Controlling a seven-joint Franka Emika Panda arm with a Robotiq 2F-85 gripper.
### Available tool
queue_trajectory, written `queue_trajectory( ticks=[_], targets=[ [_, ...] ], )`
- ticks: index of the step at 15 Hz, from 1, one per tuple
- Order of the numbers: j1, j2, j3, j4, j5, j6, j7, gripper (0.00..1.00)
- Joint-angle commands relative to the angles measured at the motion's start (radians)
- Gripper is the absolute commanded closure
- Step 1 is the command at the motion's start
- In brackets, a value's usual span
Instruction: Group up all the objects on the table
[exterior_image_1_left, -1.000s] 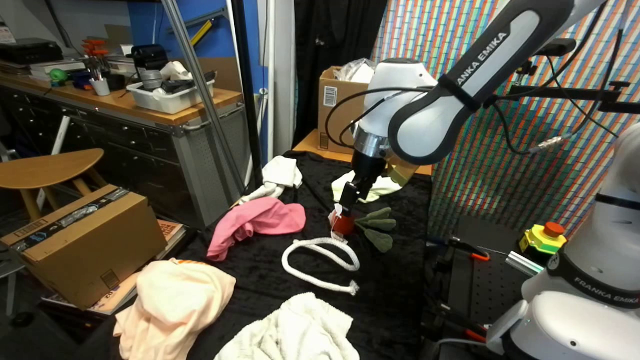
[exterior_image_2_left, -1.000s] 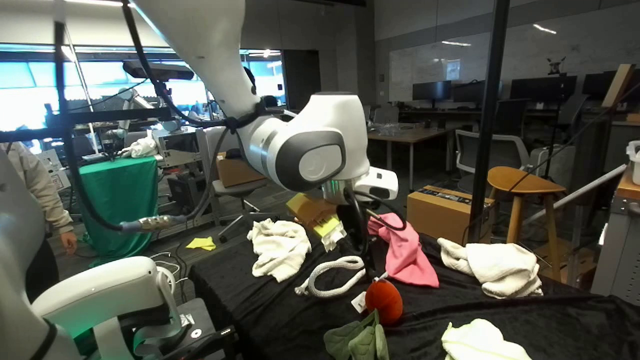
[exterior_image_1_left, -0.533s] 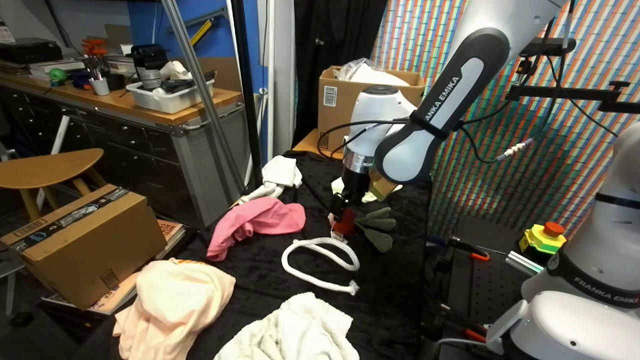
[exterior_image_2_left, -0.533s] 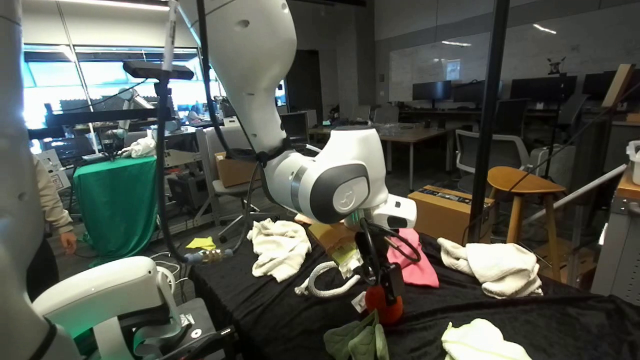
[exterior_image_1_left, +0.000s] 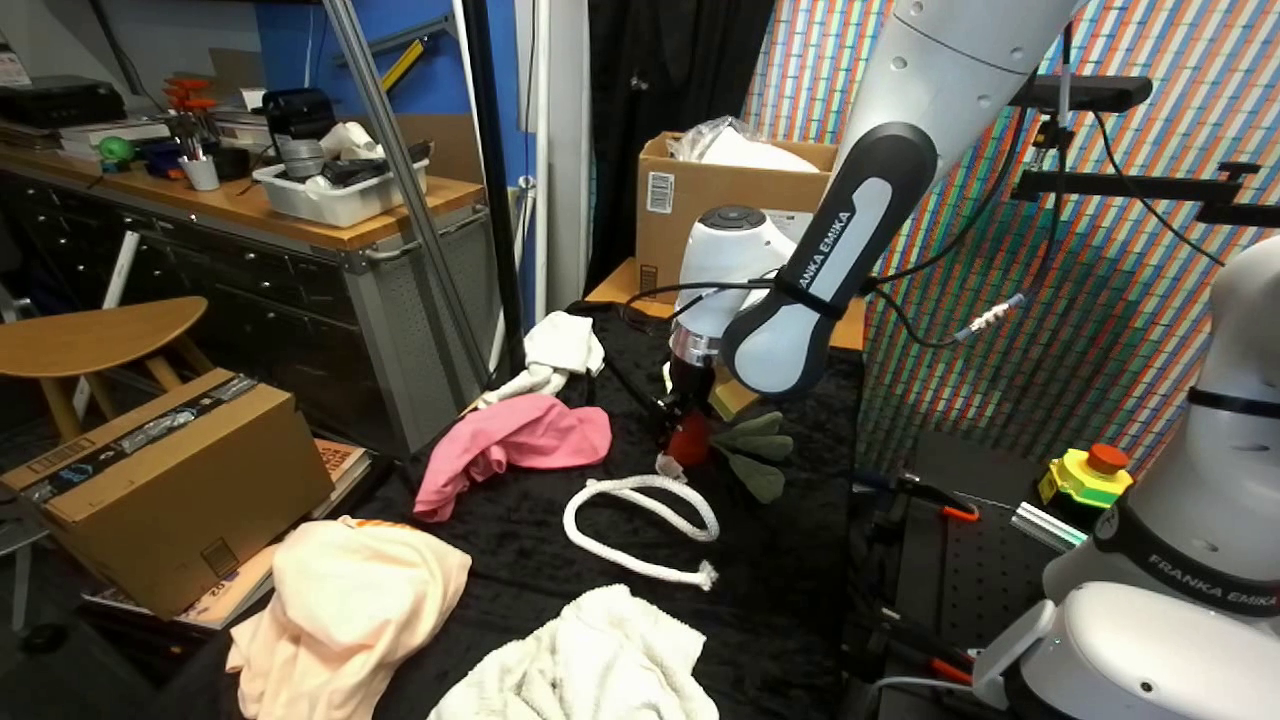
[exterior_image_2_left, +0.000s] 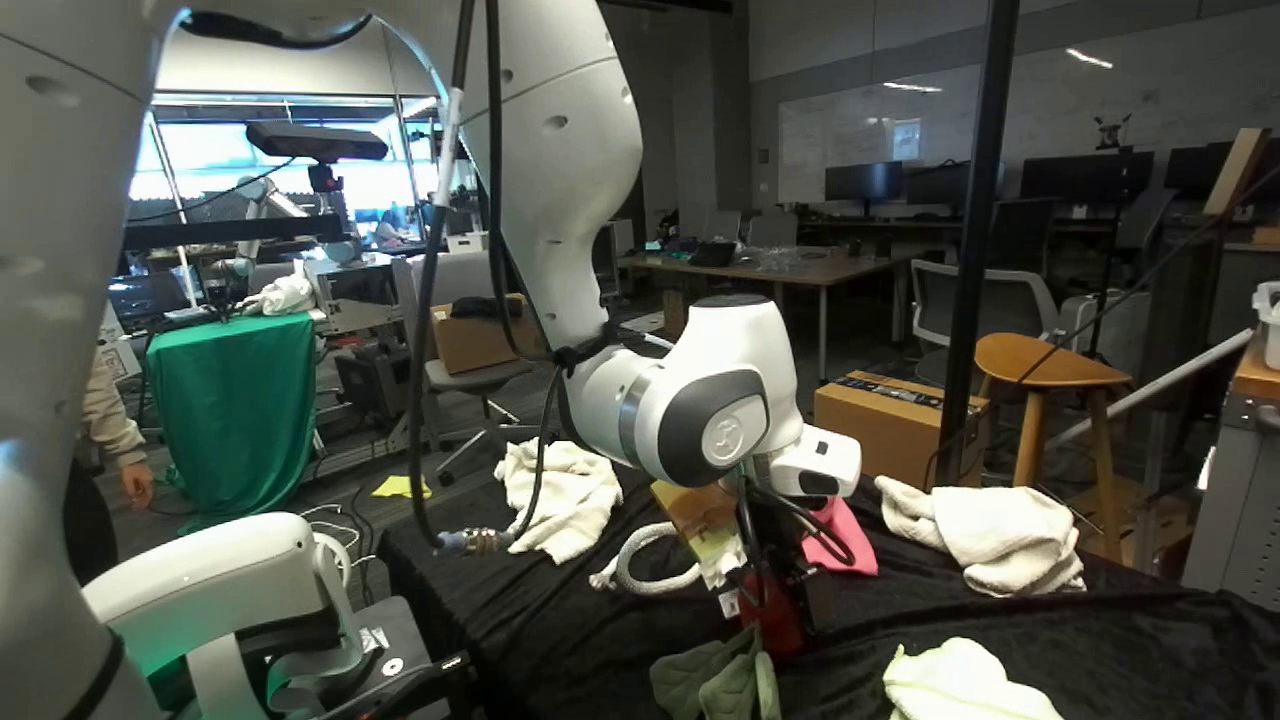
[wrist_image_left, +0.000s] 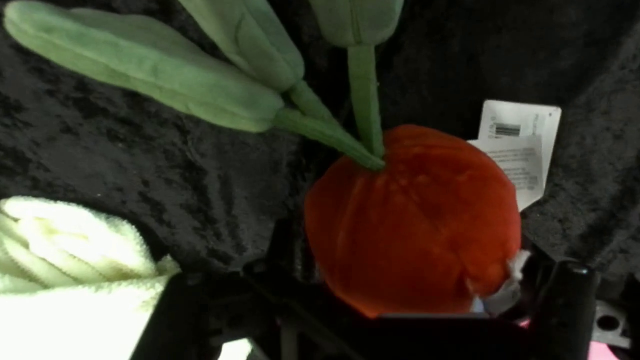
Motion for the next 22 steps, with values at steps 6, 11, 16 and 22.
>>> queue_trajectory(
  ticks=[6, 11, 16, 22],
  targets=[
    [0.021, 0.041, -0.008, 0.056, 0.050, -0.005, -0.004, 0.73],
    [0.004, 0.019, 0.023, 0.063, 0.066, -0.034, -0.027, 0.82],
    [-0.033, -0.036, 0.096, 0.060, 0.090, -0.099, -0.097, 0.82],
    [-0.100, -0.191, 0.236, 0.012, 0.137, -0.231, -0.278, 0.83]
  ],
)
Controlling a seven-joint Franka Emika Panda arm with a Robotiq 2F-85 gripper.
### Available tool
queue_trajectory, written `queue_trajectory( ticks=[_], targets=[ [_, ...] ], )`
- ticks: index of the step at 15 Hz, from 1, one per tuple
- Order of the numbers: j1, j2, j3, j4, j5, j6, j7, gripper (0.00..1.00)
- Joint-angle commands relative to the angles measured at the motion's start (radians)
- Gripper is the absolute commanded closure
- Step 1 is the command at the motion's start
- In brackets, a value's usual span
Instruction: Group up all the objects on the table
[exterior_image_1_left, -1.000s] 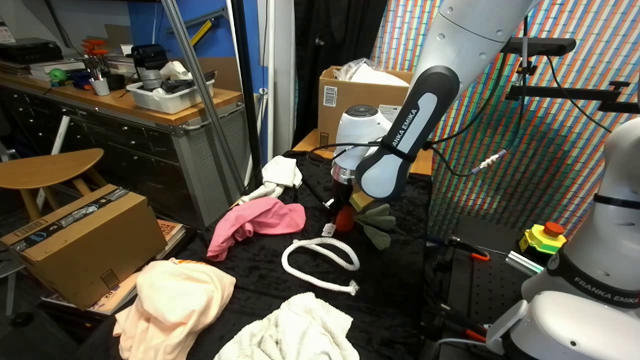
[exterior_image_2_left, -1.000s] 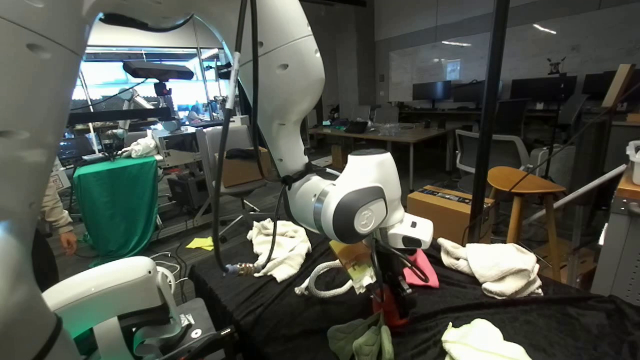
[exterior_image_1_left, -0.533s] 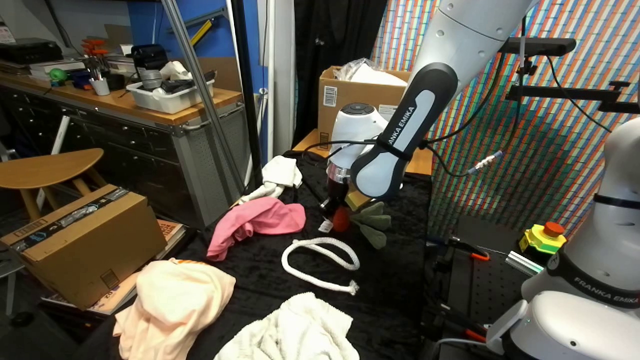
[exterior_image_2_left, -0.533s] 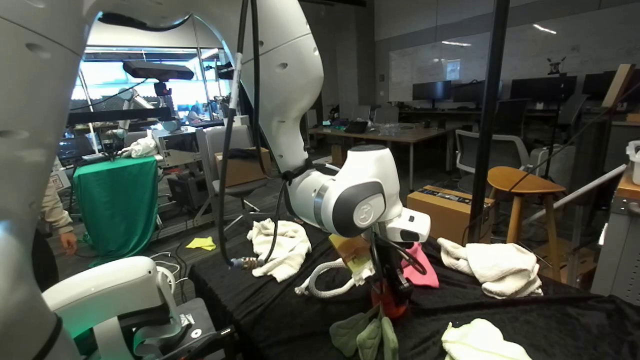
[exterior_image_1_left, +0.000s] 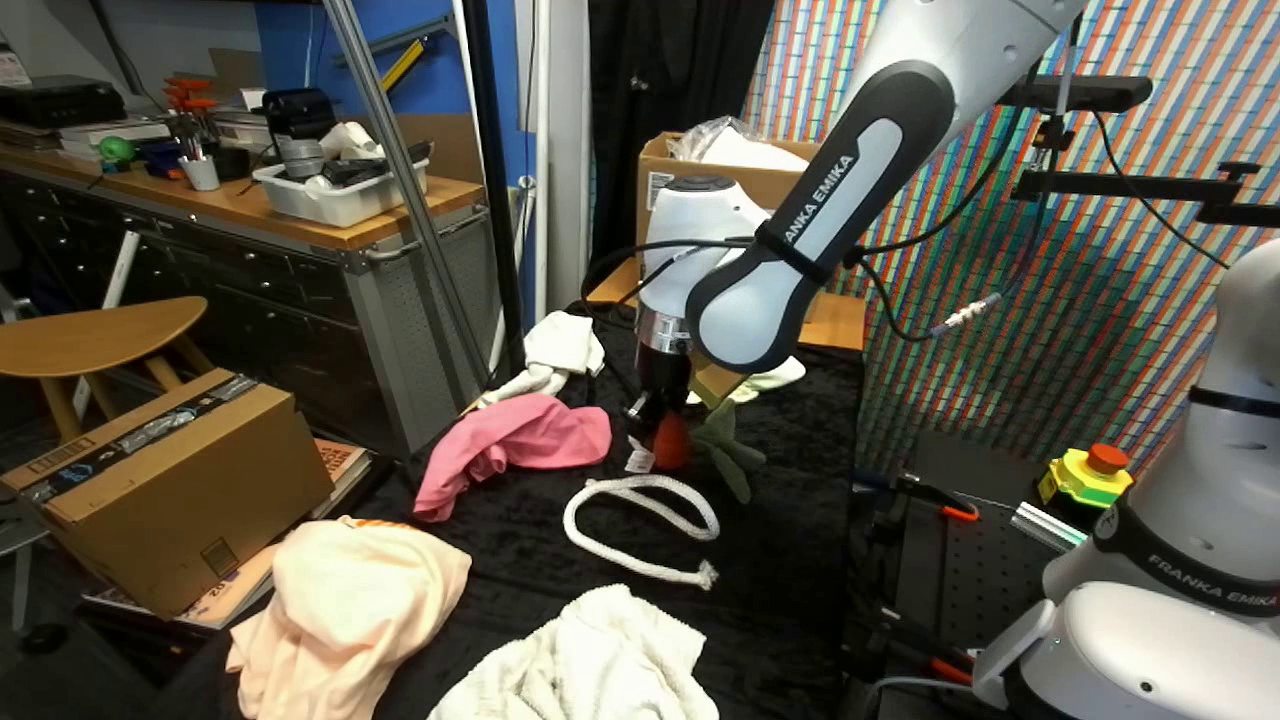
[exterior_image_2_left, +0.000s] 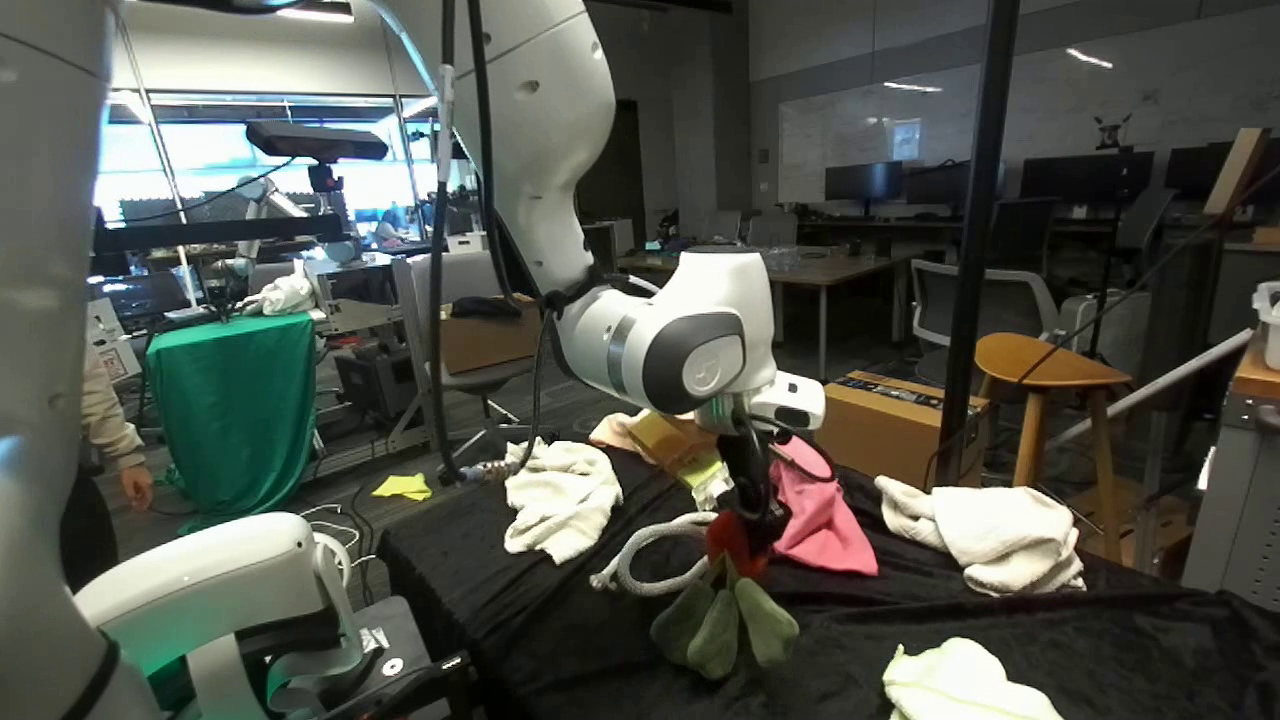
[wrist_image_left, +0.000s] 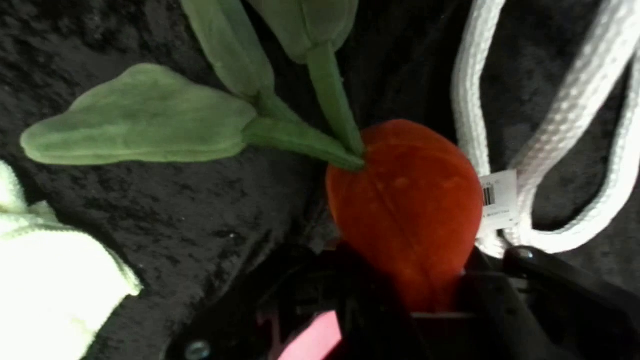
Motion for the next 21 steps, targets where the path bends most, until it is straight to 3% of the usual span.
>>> queue_trajectory(
  ticks=[1, 8, 21],
  targets=[
    [-0.050, -0.139, 0.087, -0.050, 0.051, -0.100, -0.146, 0.83],
    [-0.030, -0.239, 0.181, -0.056, 0.125, -0.256, -0.366, 0.83],
    [0.019, -0.117, 0.316, 0.006, 0.273, -0.286, -0.606, 0.83]
  ],
)
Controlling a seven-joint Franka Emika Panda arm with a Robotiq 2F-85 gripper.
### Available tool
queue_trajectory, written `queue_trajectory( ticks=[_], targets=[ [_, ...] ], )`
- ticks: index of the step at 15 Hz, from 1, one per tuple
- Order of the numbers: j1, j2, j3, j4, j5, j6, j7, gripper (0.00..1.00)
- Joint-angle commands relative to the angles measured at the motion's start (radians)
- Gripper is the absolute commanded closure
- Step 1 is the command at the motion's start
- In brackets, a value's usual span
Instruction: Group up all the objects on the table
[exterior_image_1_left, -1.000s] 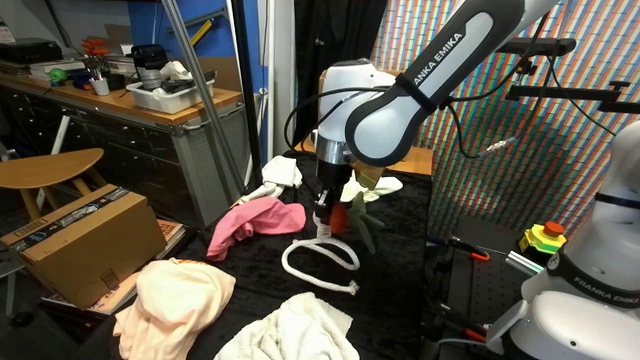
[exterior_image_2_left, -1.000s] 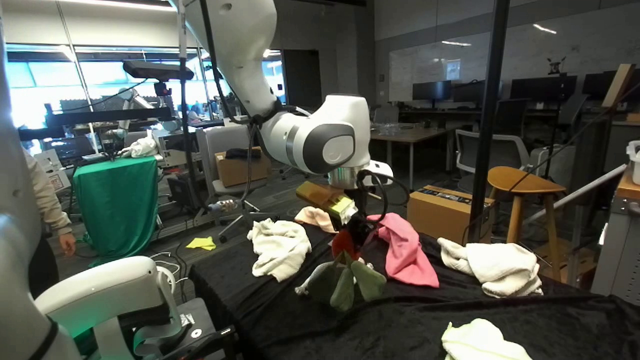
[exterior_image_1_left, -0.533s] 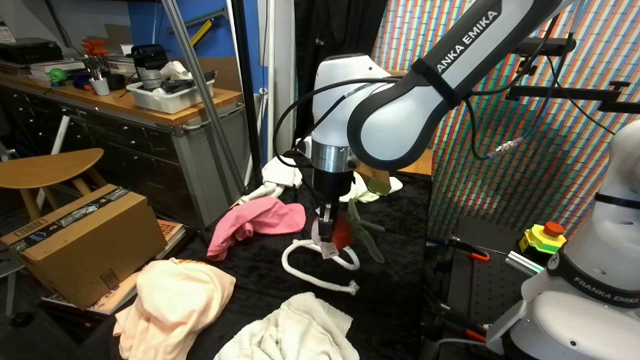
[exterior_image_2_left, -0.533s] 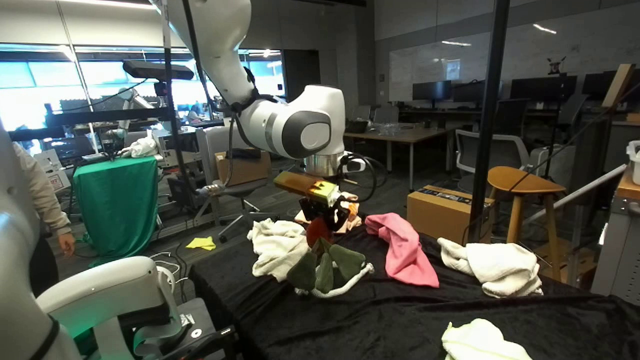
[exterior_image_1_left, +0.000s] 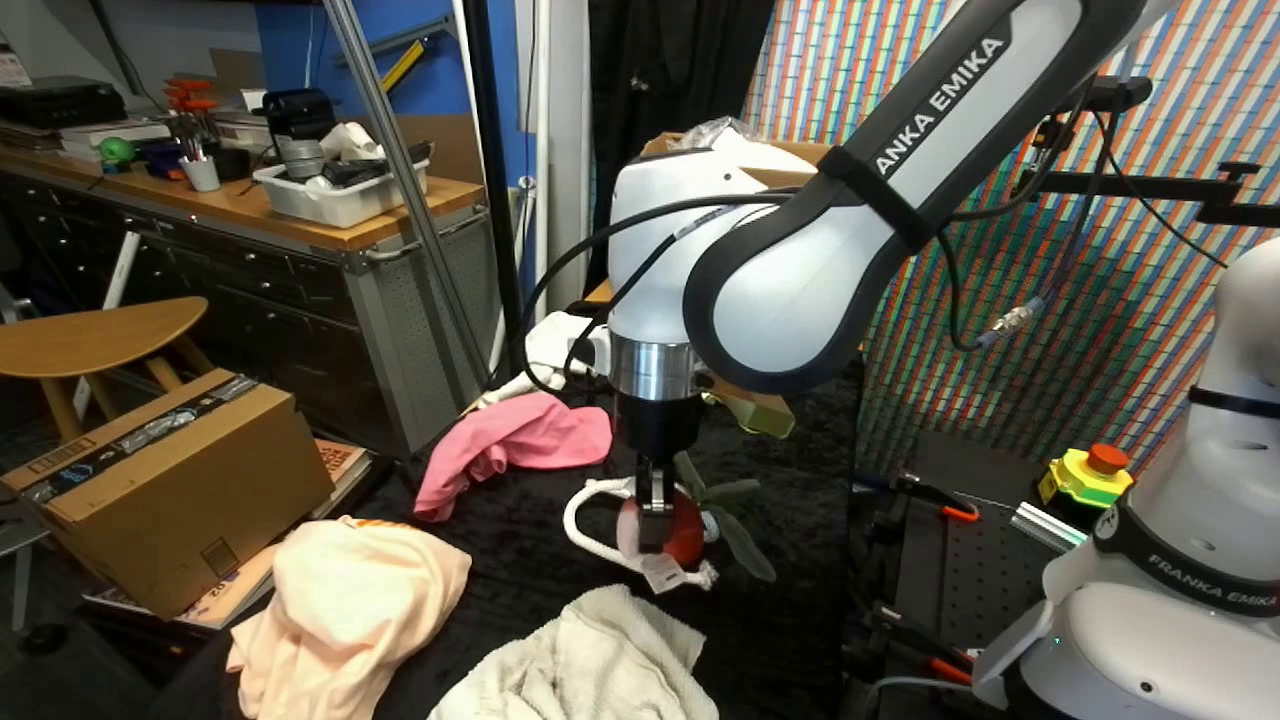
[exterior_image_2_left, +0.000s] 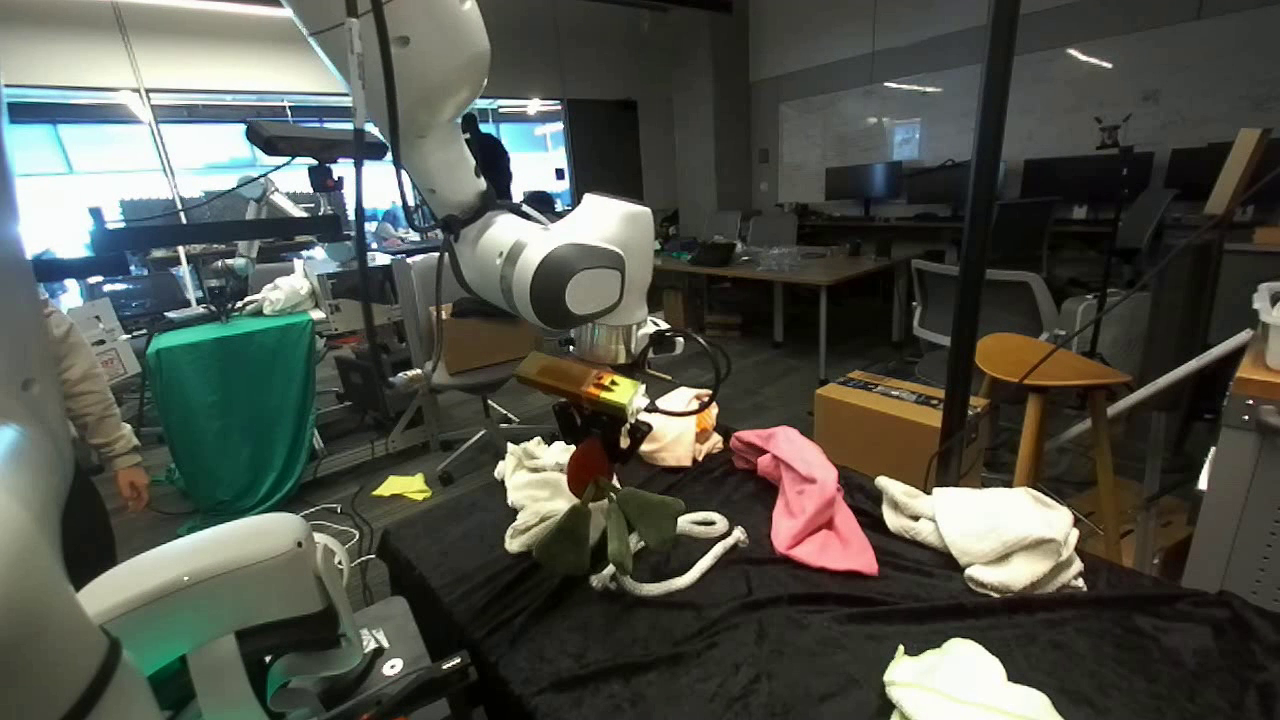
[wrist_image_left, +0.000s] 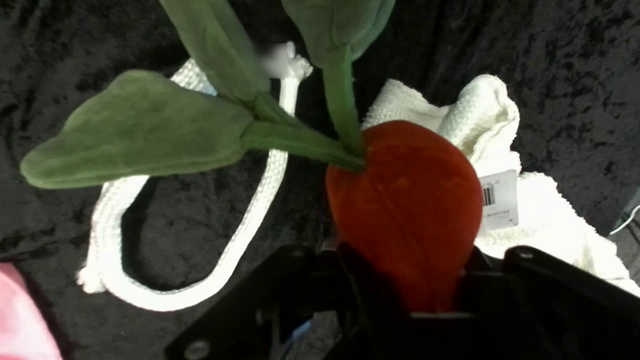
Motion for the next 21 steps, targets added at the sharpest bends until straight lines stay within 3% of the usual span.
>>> queue_trajectory(
  ticks=[1, 2, 4, 10, 17, 21],
  targets=[
    [-0.002, 0.054, 0.021, 0.043, 0.040, -0.025, -0.061, 0.82],
    [-0.003, 0.067, 0.024, 0.048, 0.035, -0.026, -0.061, 0.56],
    [-0.003, 0.083, 0.026, 0.050, 0.023, -0.014, -0.049, 0.50],
    [-0.021, 0.086, 0.020, 0.045, 0.036, 0.033, -0.025, 0.03],
    [-0.060, 0.053, -0.005, 0.031, 0.050, 0.153, 0.029, 0.00],
    [-0.057, 0.048, -0.072, 0.061, -0.032, 0.226, 0.127, 0.00]
  ],
)
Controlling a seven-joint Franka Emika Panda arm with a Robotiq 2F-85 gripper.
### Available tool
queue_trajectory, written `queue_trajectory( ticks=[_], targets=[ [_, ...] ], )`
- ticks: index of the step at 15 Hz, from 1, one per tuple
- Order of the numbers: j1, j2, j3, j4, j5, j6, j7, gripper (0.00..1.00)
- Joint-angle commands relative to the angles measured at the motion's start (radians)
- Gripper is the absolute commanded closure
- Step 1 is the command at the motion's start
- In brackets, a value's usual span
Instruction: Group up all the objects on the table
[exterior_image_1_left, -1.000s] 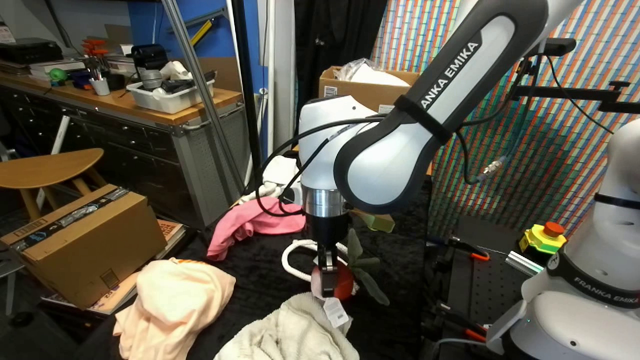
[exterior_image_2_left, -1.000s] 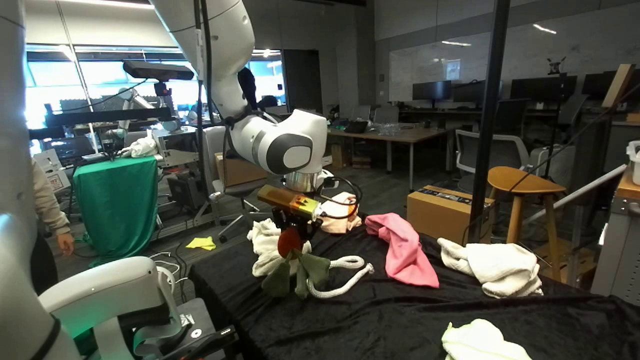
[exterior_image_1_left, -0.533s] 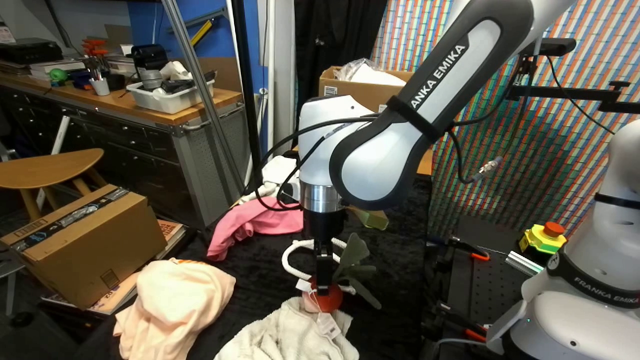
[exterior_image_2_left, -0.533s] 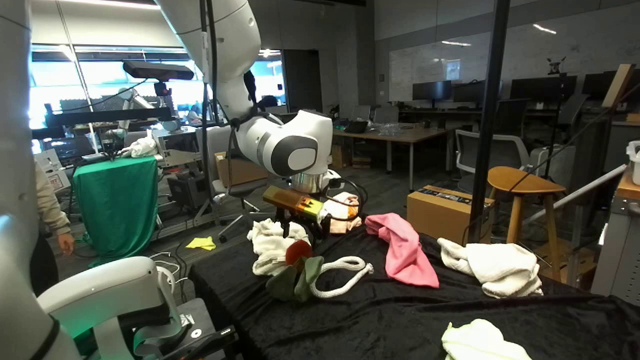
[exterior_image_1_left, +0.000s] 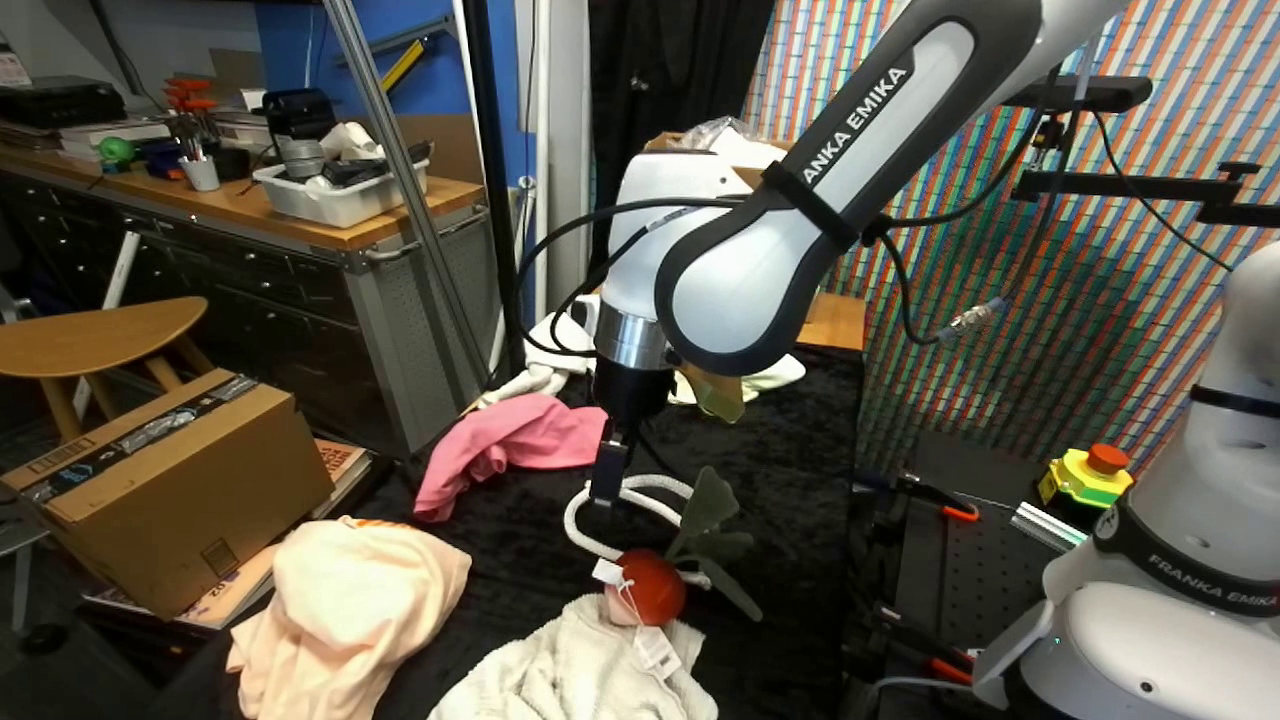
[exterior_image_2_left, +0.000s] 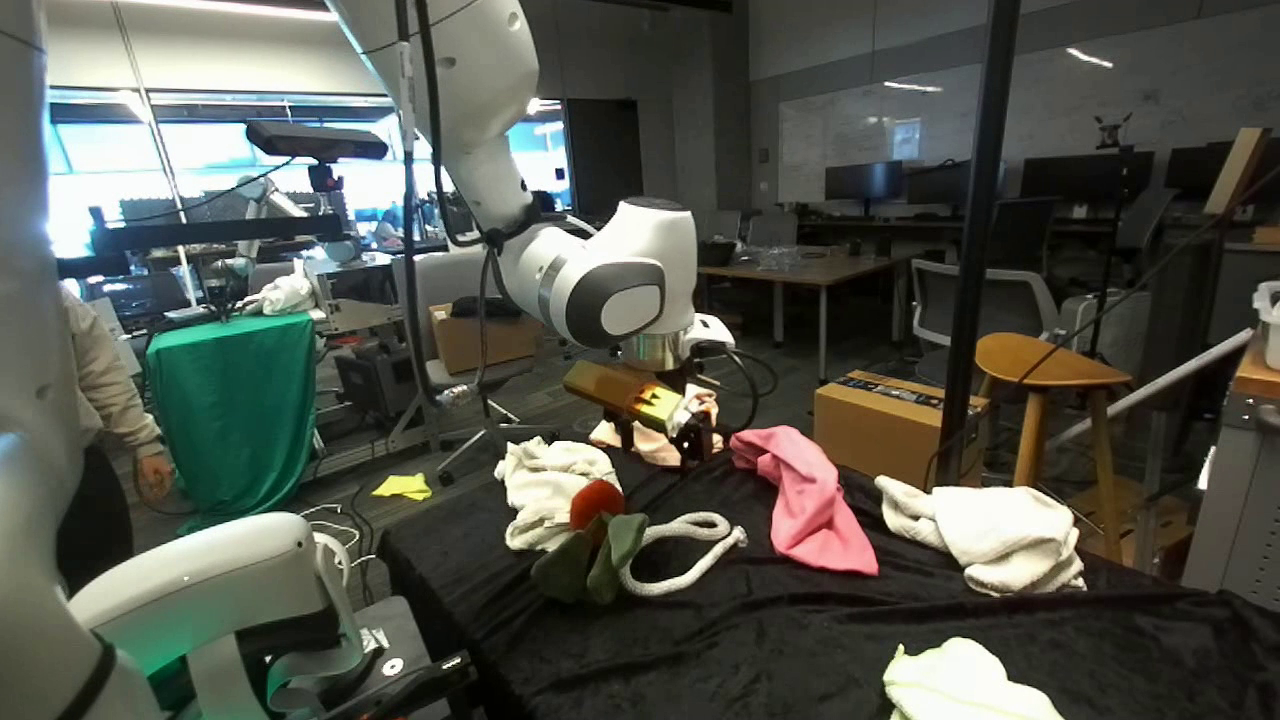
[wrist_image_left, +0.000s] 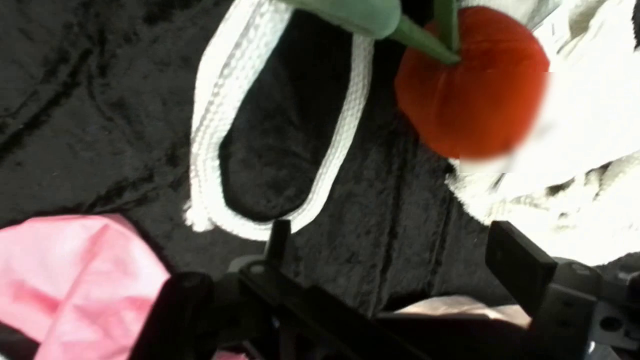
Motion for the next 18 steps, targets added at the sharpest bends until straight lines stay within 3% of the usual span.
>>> queue_trajectory(
  ticks=[1, 6, 18],
  targets=[
    [0.010, -0.015, -0.064, 0.036, -0.080, 0.048, 0.108, 0.00],
    [0.002, 0.006, -0.150, 0.161, -0.245, -0.032, 0.173, 0.00],
    [-0.139, 0.224, -0.206, 0.580, -0.244, -0.271, -0.039, 0.00]
  ],
)
